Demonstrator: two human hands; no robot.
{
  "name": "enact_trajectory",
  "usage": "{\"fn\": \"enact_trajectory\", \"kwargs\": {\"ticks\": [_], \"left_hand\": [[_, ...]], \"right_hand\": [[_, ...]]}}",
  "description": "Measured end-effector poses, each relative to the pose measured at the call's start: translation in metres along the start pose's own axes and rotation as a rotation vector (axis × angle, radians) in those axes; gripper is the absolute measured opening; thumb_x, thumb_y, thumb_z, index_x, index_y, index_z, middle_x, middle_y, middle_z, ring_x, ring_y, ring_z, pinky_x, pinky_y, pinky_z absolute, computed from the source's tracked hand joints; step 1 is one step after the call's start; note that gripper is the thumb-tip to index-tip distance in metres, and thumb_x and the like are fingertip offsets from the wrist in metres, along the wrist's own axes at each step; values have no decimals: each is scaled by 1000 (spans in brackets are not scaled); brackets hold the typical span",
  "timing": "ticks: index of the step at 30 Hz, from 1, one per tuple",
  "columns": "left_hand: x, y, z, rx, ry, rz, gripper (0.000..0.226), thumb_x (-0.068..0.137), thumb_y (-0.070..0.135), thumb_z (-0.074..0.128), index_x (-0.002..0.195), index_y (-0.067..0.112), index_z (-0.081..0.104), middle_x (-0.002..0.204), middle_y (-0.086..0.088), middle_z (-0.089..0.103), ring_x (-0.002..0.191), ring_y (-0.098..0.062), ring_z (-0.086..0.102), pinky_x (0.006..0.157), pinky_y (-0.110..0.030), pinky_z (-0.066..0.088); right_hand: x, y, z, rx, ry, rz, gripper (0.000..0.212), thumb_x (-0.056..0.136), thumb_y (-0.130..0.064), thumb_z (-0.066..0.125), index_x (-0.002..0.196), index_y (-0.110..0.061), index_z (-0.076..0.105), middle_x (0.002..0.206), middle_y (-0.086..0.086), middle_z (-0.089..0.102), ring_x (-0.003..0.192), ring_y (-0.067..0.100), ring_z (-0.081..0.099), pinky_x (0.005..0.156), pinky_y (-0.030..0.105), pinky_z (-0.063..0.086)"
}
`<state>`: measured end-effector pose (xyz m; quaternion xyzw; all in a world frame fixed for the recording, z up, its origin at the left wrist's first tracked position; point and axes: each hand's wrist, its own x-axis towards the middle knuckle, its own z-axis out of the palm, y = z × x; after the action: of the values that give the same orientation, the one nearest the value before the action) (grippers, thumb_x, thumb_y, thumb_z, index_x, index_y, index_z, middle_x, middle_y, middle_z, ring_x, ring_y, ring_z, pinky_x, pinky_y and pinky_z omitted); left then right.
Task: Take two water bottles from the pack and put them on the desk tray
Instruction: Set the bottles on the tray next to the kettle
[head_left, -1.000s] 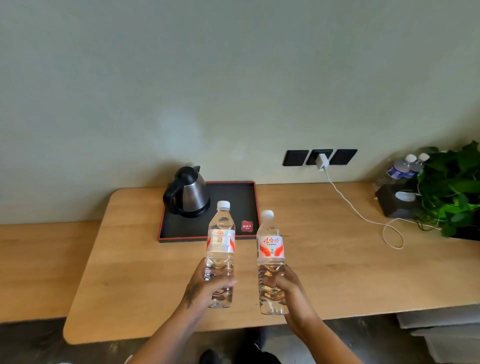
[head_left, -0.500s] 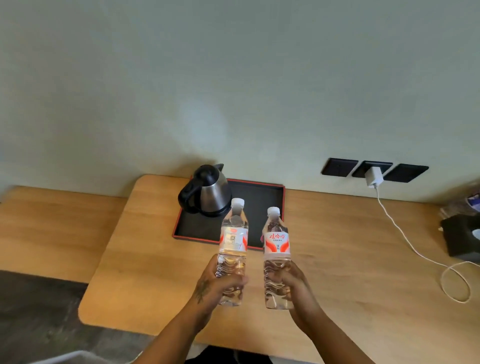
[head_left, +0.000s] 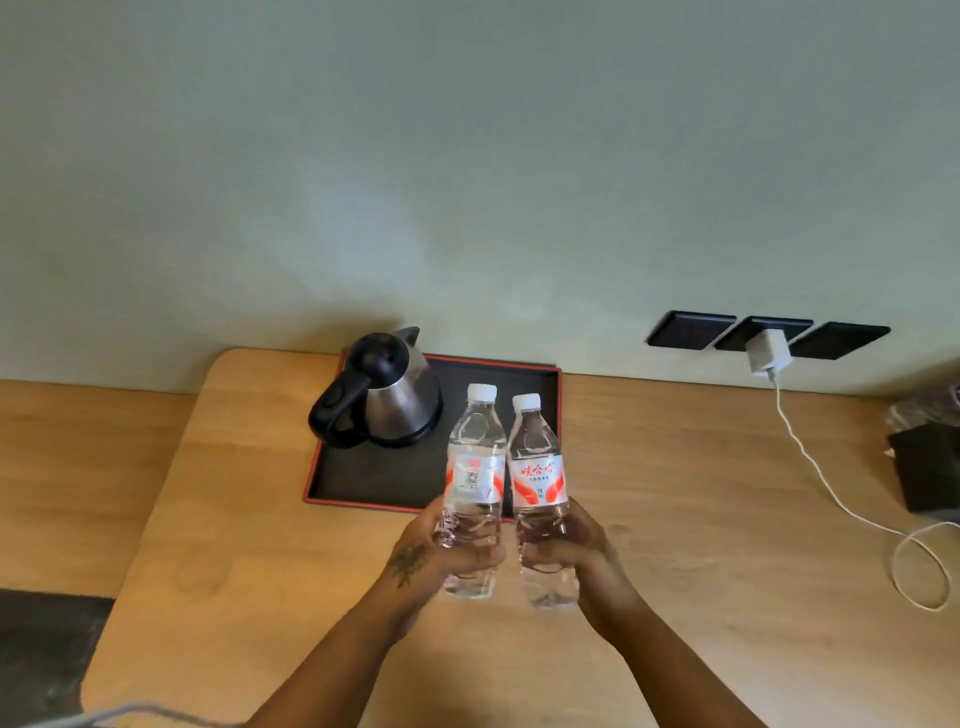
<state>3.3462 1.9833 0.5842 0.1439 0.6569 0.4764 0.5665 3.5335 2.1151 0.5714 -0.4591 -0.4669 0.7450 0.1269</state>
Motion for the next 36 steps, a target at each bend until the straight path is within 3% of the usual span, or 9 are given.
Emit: {"fn": "enact_trajectory", "kwargs": {"ticks": [4, 10, 15, 18, 22, 25, 27, 31, 36], "left_hand": [[63, 15, -4, 68, -21, 90, 73, 54, 18, 109, 117, 42, 80, 118, 2, 86, 106, -13, 83, 79, -21, 64], [167, 32, -10, 169, 19, 206, 68, 65, -23, 93, 120, 10, 71, 101, 7, 87, 95, -8, 83, 77, -19, 63], [217, 55, -4, 286, 99, 344, 78, 59, -8, 102, 113, 37, 70, 109, 12, 84, 110, -10, 79, 96, -29, 62], [234, 58, 1, 402, 153, 433, 80, 59, 6, 106, 112, 48, 65, 125, 5, 72, 114, -13, 72, 103, -33, 57], [249, 52, 7, 548, 205, 422, 86, 61, 14, 107, 138, 23, 68, 128, 6, 42, 107, -6, 61, 107, -24, 43], [254, 50, 12, 565, 228, 439, 89, 61, 10, 106, 141, 14, 66, 130, 3, 40, 128, -30, 62, 116, -39, 48], [259, 51, 14, 561, 250, 433, 91, 63, 10, 106, 143, 13, 64, 132, 3, 40, 134, -33, 59, 119, -43, 47], [264, 51, 14, 613, 261, 404, 91, 66, 16, 104, 147, 17, 62, 135, 0, 43, 137, -31, 56, 113, -30, 39], [261, 52, 13, 658, 283, 407, 95, 64, 20, 106, 148, 13, 61, 142, -10, 48, 136, -27, 55, 106, -17, 34]], "right_hand": [[62, -13, -6, -93, -22, -28, 70, 66, 7, 82, 130, -22, 74, 123, 11, 82, 116, 35, 77, 100, 51, 62], [150, -30, -14, -141, 63, -104, 75, 63, 16, 84, 132, -9, 70, 122, 12, 82, 115, 32, 78, 105, 55, 61], [200, -49, -22, -164, 144, -174, 76, 62, 23, 85, 131, -4, 69, 124, 17, 80, 115, 38, 76, 101, 60, 61], [214, -54, -25, -200, 200, -190, 80, 53, 7, 87, 130, -2, 68, 122, 15, 80, 113, 35, 77, 100, 52, 63], [227, -52, -32, -235, 235, -184, 76, 51, 6, 88, 125, 1, 69, 115, 14, 80, 105, 31, 77, 97, 50, 64], [234, -49, -36, -257, 249, -197, 80, 53, 14, 89, 128, -1, 66, 111, 8, 79, 94, 13, 77, 85, 32, 64], [238, -51, -36, -264, 251, -227, 84, 59, 24, 87, 135, -2, 61, 121, 14, 77, 102, 16, 76, 83, 24, 63], [239, -50, -35, -281, 250, -275, 88, 64, 26, 85, 141, -3, 56, 131, 19, 73, 118, 31, 72, 84, 16, 61], [236, -47, -37, -374, 250, -279, 87, 67, 19, 89, 144, -7, 57, 135, 15, 72, 121, 25, 69, 86, 10, 55]]}}
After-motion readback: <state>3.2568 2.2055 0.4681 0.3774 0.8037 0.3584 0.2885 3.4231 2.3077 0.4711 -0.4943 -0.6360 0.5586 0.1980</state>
